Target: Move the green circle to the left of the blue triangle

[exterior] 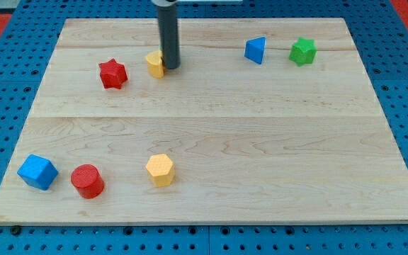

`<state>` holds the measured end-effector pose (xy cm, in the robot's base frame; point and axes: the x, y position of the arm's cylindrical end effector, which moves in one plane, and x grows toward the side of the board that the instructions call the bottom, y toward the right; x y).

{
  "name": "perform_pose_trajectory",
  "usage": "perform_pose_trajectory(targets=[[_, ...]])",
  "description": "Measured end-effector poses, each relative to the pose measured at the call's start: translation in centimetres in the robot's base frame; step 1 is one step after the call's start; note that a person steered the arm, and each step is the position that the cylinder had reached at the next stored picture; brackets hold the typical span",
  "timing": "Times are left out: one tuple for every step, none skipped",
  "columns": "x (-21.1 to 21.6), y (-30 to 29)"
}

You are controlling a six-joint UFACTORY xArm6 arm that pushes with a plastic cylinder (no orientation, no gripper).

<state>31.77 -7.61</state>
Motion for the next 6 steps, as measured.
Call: perform_pose_trajectory(targets=[[-2.2, -5.6], [-4.2, -10.5], [-3.7, -7.9], [-3.9, -2.9], [-4.3, -0.7], [-7.4, -0.7]])
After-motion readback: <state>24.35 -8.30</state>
